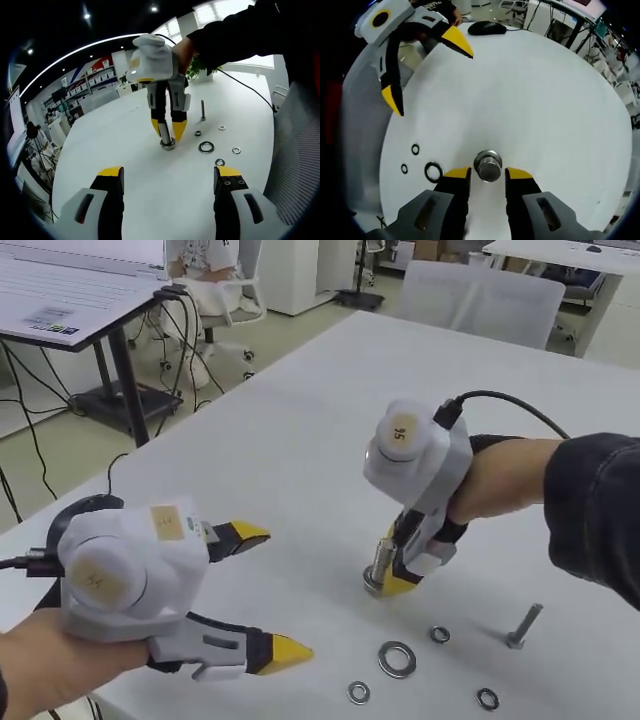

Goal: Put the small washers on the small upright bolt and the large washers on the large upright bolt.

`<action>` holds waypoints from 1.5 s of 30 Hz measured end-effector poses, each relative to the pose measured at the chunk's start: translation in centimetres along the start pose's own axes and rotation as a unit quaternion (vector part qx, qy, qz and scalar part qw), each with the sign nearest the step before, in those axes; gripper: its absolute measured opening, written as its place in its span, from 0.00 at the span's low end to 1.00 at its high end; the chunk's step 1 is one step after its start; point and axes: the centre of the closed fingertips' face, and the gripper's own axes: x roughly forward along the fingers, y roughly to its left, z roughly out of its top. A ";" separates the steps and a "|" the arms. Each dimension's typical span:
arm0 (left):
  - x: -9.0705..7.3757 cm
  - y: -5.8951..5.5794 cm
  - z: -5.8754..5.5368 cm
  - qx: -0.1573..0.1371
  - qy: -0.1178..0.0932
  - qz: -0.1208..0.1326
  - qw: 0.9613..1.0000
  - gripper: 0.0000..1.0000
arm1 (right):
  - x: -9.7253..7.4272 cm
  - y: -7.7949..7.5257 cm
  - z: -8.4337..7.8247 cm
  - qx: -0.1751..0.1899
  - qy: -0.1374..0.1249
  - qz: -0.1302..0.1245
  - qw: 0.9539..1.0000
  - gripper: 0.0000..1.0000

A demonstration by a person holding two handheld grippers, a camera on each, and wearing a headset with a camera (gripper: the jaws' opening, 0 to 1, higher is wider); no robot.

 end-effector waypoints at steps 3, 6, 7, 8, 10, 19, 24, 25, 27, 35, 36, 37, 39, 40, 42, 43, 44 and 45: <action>0.1 -0.1 -0.1 0.001 0.002 -0.001 1.000 0.72 | -0.2 0.1 -0.5 0.004 0.000 -0.001 1.000 0.28; 0.1 -0.1 -0.1 0.002 0.003 -0.003 1.000 0.72 | -0.4 0.3 -1.0 0.007 0.001 -0.002 1.000 0.28; 0.1 -0.1 -0.1 0.002 0.003 -0.004 1.000 0.72 | -0.5 0.4 -1.1 0.008 0.001 -0.002 1.000 0.29; 0.0 -0.1 -0.1 0.002 0.003 -0.004 1.000 0.72 | -0.5 0.5 -1.2 0.009 0.001 -0.002 1.000 0.29; 0.0 -0.1 -0.1 0.003 0.004 -0.004 1.000 0.72 | -0.6 0.6 -1.5 0.011 0.001 -0.003 1.000 0.29; 0.1 -0.2 -0.1 0.005 0.005 -0.008 1.000 0.72 | -0.7 1.9 -2.3 0.016 0.004 0.000 1.000 0.30; 0.1 -0.2 0.0 0.007 0.004 -0.008 1.000 0.72 | -0.8 2.8 -2.4 0.016 0.002 0.001 1.000 0.30; 0.1 -0.2 0.0 0.007 0.004 -0.008 1.000 0.72 | -0.8 2.9 -2.4 0.015 0.002 0.001 1.000 0.30; 0.1 -0.2 0.0 0.008 0.004 -0.008 1.000 0.72 | -0.8 3.4 -2.5 0.016 0.002 0.002 1.000 0.30; 0.1 -0.4 0.1 0.011 0.003 -0.010 1.000 0.72 | -0.6 5.8 -2.4 0.005 0.000 0.009 1.000 0.32; 0.1 -0.4 0.1 0.011 0.003 -0.011 1.000 0.72 | -0.5 6.0 -2.4 0.004 0.000 0.010 1.000 0.33; 0.1 -0.4 0.2 0.012 0.004 -0.011 1.000 0.71 | -0.4 6.3 -2.4 0.003 0.000 0.012 1.000 0.33; 0.1 -0.5 0.2 0.014 0.003 -0.012 1.000 0.71 | -0.2 6.6 -2.5 0.000 0.002 0.013 1.000 0.33; 0.1 -0.5 0.3 0.014 0.004 -0.012 1.000 0.71 | -0.1 6.8 -2.5 0.000 0.002 0.014 1.000 0.33; 0.1 -0.6 0.3 0.016 0.004 -0.012 1.000 0.71 | -0.1 6.9 -2.4 -0.001 0.003 0.014 1.000 0.33; 0.1 -0.6 0.4 0.015 0.003 -0.012 1.000 0.71 | -0.1 7.0 -2.4 -0.002 0.003 0.013 1.000 0.33; 0.1 -0.5 0.3 0.015 0.003 -0.012 1.000 0.71 | 0.0 7.1 -2.3 -0.002 0.003 0.015 1.000 0.33; 0.1 -0.5 0.3 0.015 0.003 -0.012 1.000 0.71 | 0.0 7.3 -2.3 -0.002 0.003 0.016 1.000 0.34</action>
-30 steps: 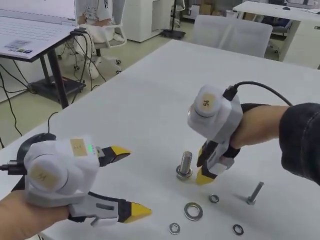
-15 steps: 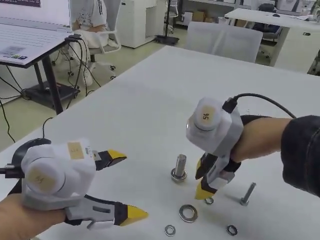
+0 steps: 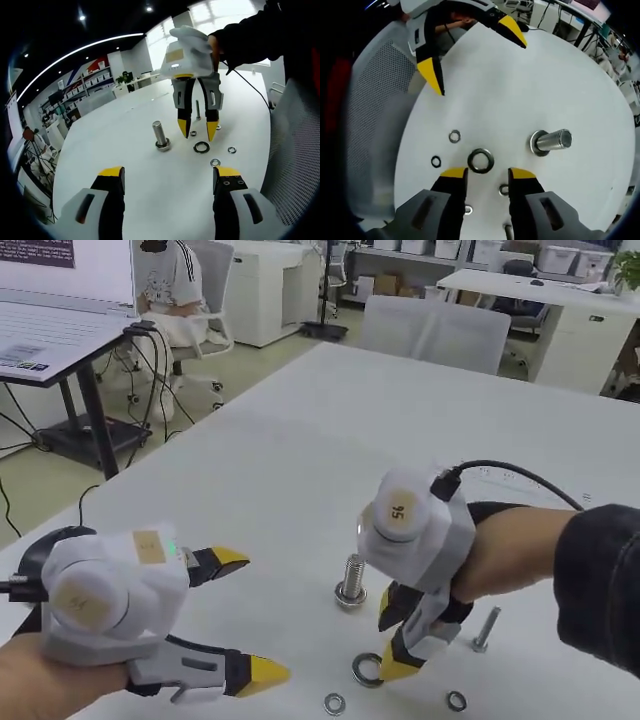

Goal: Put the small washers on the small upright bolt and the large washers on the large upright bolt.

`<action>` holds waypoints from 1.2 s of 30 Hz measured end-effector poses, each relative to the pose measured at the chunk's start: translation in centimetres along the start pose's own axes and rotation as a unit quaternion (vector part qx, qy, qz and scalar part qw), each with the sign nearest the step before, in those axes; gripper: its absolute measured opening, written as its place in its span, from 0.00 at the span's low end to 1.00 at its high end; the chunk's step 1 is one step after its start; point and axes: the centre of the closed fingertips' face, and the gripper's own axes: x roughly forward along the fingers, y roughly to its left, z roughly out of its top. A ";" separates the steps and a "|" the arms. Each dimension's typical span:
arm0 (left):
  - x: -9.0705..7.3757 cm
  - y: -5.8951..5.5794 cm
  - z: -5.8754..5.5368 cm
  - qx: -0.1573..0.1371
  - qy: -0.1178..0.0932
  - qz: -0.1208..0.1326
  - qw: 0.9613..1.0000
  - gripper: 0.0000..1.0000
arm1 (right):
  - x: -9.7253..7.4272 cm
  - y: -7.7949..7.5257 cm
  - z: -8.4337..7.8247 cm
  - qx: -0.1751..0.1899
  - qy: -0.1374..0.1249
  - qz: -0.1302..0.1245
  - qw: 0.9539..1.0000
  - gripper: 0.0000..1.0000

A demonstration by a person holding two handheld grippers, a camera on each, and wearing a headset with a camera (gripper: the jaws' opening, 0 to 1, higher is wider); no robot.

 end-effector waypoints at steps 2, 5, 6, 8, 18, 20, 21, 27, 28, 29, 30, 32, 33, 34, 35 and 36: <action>0.0 0.0 0.1 0.000 0.000 0.000 1.000 0.71 | 0.2 0.3 0.2 -0.004 0.000 0.001 1.000 0.34; 0.0 0.0 0.1 0.001 -0.001 0.000 1.000 0.71 | 0.5 0.5 0.5 -0.011 0.002 0.002 1.000 0.34; -0.1 0.0 0.1 0.001 -0.001 0.000 1.000 0.71 | 0.6 0.6 0.5 -0.011 0.004 0.002 1.000 0.35; -0.1 0.0 0.1 0.001 -0.001 0.001 1.000 0.71 | 0.9 0.6 0.5 -0.016 0.007 0.000 1.000 0.35; 0.0 -0.1 0.2 -0.001 -0.004 -0.001 1.000 0.70 | 1.4 0.7 0.3 -0.028 0.017 -0.007 0.999 0.34; 0.0 -0.1 0.2 0.000 -0.004 -0.001 1.000 0.70 | 1.4 0.7 0.3 -0.029 0.019 -0.009 0.999 0.35; 0.0 -0.1 0.2 0.000 -0.003 -0.002 1.000 0.70 | 1.4 0.7 0.3 -0.028 0.020 -0.010 0.999 0.35; 0.0 -0.2 0.2 0.000 -0.005 -0.001 1.000 0.70 | 1.4 0.9 0.3 -0.028 0.027 -0.011 0.999 0.34; 0.0 -0.2 0.3 -0.001 -0.006 -0.001 1.000 0.70 | 1.5 0.9 0.3 -0.029 0.027 -0.011 0.999 0.34; 0.0 -0.2 0.3 -0.002 -0.007 -0.001 1.000 0.70 | 1.4 0.8 0.3 -0.029 0.028 -0.011 0.999 0.34; -0.1 -0.2 0.3 -0.001 -0.007 0.000 1.000 0.70 | 1.4 0.8 0.3 -0.028 0.027 -0.010 0.999 0.34; -0.1 -0.2 0.3 -0.001 -0.007 0.000 1.000 0.70 | 1.4 0.9 0.3 -0.029 0.027 -0.010 0.999 0.34; -0.1 -0.2 0.4 -0.001 -0.007 0.000 1.000 0.70 | 1.4 0.9 0.3 -0.028 0.028 -0.011 0.999 0.33; -0.1 -0.2 0.4 -0.001 -0.007 0.000 1.000 0.70 | 1.4 0.9 0.3 -0.029 0.027 -0.010 0.999 0.33; 0.0 -0.2 0.4 -0.001 -0.007 0.000 1.000 0.69 | 1.4 1.0 0.3 -0.029 0.028 -0.010 0.999 0.33; -0.1 -0.2 0.3 -0.001 -0.006 -0.001 1.000 0.69 | 1.4 1.0 0.4 -0.029 0.028 -0.010 0.999 0.33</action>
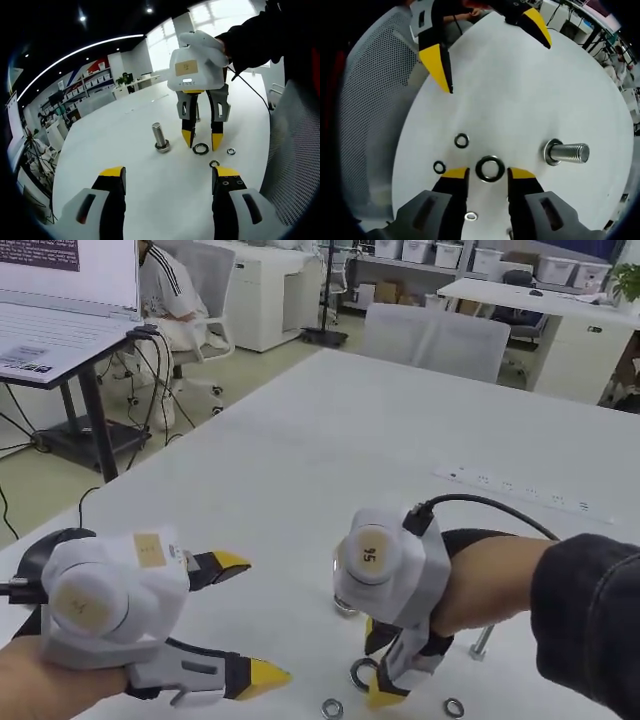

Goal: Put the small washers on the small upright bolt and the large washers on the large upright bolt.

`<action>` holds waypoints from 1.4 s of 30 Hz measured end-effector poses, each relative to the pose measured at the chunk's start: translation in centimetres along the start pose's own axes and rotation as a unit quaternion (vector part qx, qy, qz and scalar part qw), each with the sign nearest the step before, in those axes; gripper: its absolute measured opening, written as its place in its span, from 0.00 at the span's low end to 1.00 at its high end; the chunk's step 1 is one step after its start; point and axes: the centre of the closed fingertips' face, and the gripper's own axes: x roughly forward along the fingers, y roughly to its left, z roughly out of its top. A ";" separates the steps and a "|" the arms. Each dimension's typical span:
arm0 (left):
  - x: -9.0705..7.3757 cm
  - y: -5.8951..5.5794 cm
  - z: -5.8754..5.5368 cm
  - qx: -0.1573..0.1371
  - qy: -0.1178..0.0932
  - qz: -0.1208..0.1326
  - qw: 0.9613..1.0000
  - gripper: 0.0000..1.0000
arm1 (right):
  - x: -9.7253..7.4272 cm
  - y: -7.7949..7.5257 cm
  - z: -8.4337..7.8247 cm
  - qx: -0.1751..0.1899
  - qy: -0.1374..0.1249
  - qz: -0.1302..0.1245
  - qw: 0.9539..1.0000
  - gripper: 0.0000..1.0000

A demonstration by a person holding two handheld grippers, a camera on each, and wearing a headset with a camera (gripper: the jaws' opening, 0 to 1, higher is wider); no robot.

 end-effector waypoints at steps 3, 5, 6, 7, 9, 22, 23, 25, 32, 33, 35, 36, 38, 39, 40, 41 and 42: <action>0.0 -0.1 0.0 0.000 0.001 -0.002 1.000 0.69 | 0.0 -0.1 0.1 0.005 -0.003 -0.002 1.000 0.30; 0.0 -0.1 0.0 0.001 0.000 -0.002 1.000 0.69 | 0.0 -0.1 0.2 0.005 -0.005 -0.002 1.000 0.28; 0.0 -0.1 0.0 0.000 0.001 -0.001 1.000 0.69 | 0.0 -0.1 0.2 0.005 -0.005 -0.002 1.000 0.28; -0.1 -0.1 0.0 0.000 0.001 -0.001 1.000 0.69 | 0.0 -0.1 0.2 0.003 -0.004 -0.003 1.000 0.27; -0.1 -0.1 0.0 0.000 0.001 -0.002 1.000 0.69 | 0.1 -0.1 0.2 0.002 -0.003 -0.003 1.000 0.26; -0.1 -0.1 0.1 0.001 -0.002 -0.002 1.000 0.68 | 0.0 0.0 0.2 0.004 0.002 -0.005 1.000 0.25; -0.1 -0.1 0.1 0.001 -0.002 -0.002 1.000 0.68 | 0.0 0.0 0.2 0.004 0.002 -0.005 1.000 0.24; -0.1 -0.1 0.1 0.001 -0.002 -0.002 1.000 0.68 | 0.0 0.0 0.3 0.005 0.002 -0.005 1.000 0.24; -0.1 -0.1 0.1 0.001 -0.003 -0.002 1.000 0.67 | 0.0 0.0 0.3 0.004 0.004 -0.005 1.000 0.24; -0.1 -0.1 0.1 0.001 -0.003 -0.002 1.000 0.67 | 0.0 0.0 0.3 0.003 0.003 -0.005 1.000 0.24; -0.1 -0.1 0.1 0.000 -0.002 -0.002 1.000 0.67 | 0.0 0.0 0.3 0.004 0.002 -0.005 1.000 0.23; -0.1 -0.1 0.1 0.001 -0.002 -0.003 1.000 0.67 | 0.0 0.0 0.3 0.004 0.002 -0.005 1.000 0.23; -0.1 -0.1 0.1 0.001 -0.002 -0.002 1.000 0.67 | -0.1 0.0 0.3 0.004 0.001 -0.006 1.000 0.23; -0.1 -0.1 0.1 0.001 -0.002 -0.002 1.000 0.67 | -0.1 -0.1 0.3 0.004 0.000 -0.005 1.000 0.23; -0.1 -0.1 0.1 0.001 -0.002 -0.002 1.000 0.67 | -0.1 -0.1 0.3 0.004 0.000 -0.005 1.000 0.23; -0.1 -0.1 0.2 0.001 -0.002 -0.002 1.000 0.67 | -0.1 0.0 0.3 0.004 -0.001 -0.005 1.000 0.23; -0.1 0.0 0.2 0.001 -0.002 -0.002 1.000 0.67 | -0.1 0.0 0.3 0.004 -0.001 -0.006 1.000 0.23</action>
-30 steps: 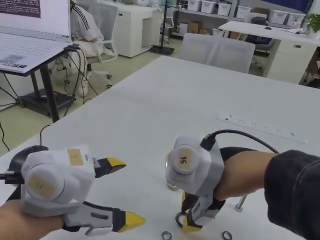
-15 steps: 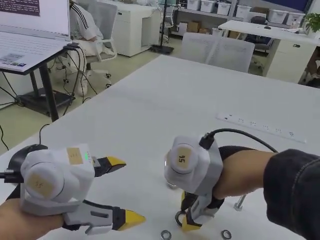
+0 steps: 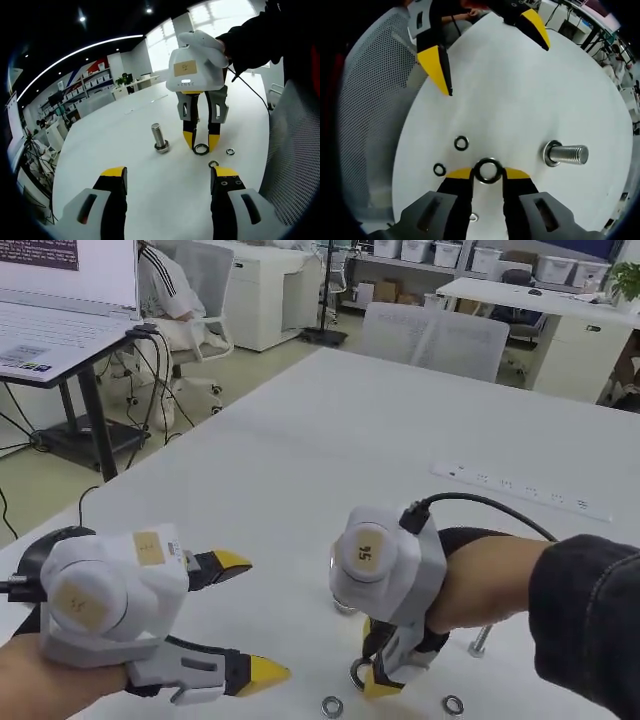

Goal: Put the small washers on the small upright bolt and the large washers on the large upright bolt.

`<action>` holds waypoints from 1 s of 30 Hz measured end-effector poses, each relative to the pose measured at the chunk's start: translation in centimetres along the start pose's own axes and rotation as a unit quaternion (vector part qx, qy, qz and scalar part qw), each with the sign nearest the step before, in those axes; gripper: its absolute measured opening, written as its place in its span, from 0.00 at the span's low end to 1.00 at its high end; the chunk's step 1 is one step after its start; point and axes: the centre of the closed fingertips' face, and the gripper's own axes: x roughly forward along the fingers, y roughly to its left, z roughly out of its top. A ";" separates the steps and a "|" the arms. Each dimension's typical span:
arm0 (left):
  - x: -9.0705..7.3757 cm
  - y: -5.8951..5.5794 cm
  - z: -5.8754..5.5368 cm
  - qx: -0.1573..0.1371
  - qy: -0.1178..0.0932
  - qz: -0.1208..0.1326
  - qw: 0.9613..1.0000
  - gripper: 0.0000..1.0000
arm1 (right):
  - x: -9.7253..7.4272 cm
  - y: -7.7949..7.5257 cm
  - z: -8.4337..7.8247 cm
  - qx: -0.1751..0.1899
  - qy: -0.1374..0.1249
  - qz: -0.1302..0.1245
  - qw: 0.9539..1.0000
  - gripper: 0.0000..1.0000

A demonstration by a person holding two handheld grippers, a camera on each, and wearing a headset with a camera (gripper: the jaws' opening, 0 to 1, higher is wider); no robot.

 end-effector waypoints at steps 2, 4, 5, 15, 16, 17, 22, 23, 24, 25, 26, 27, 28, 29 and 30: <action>0.0 0.0 0.0 0.000 0.000 -0.001 1.000 0.67 | 0.0 0.0 -0.1 -0.002 0.003 0.000 1.000 0.23; 0.0 0.0 0.0 0.000 0.001 -0.001 1.000 0.67 | 0.0 0.0 -0.2 0.000 0.003 0.001 1.000 0.23; 0.1 0.0 0.0 -0.001 0.000 -0.001 1.000 0.67 | 0.0 -0.1 -0.2 0.002 0.003 0.001 1.000 0.23; 0.1 -0.2 -0.1 0.000 0.001 -0.005 1.000 0.67 | -0.4 -0.1 -0.5 0.014 -0.001 0.000 1.000 0.23; 0.1 -0.2 -0.1 0.001 0.002 -0.005 1.000 0.67 | -0.4 -0.1 -0.6 0.015 -0.001 -0.001 1.000 0.23; 0.1 -0.2 -0.1 0.000 0.001 -0.005 1.000 0.67 | -0.5 -0.2 -0.6 0.016 -0.002 -0.003 1.000 0.23; 0.0 -0.2 -0.2 0.001 0.001 -0.005 1.000 0.67 | -0.9 -0.4 -0.7 0.020 -0.004 -0.006 1.000 0.23; 0.0 -0.3 -0.2 0.000 0.001 -0.006 1.000 0.66 | -0.9 -0.5 -0.7 0.021 -0.006 -0.006 1.000 0.23; 0.0 -0.3 -0.2 0.000 0.001 -0.006 1.000 0.66 | -1.0 -0.4 -0.7 0.022 -0.005 -0.006 1.000 0.23; 0.0 -0.3 -0.2 0.000 0.001 -0.006 1.000 0.66 | -1.0 -0.5 -0.8 0.021 -0.005 -0.007 1.000 0.23; 0.0 -0.2 -0.2 0.001 0.000 -0.005 1.000 0.66 | -1.1 -0.5 -0.8 0.022 -0.005 -0.007 1.000 0.23; 0.0 -0.2 -0.2 0.001 0.001 -0.005 1.000 0.66 | -1.1 -0.5 -0.9 0.022 -0.005 -0.007 1.000 0.23; 0.0 -0.3 -0.1 0.000 -0.001 -0.006 1.000 0.66 | -1.2 -0.5 -0.9 0.023 -0.004 -0.007 1.000 0.23; -0.1 -0.3 -0.1 0.000 -0.001 -0.006 1.000 0.66 | -1.3 -0.6 -1.0 0.022 -0.004 -0.008 1.000 0.23; -0.1 -0.3 -0.1 0.001 0.000 -0.006 1.000 0.66 | -1.4 -0.6 -1.0 0.023 -0.002 -0.008 1.000 0.23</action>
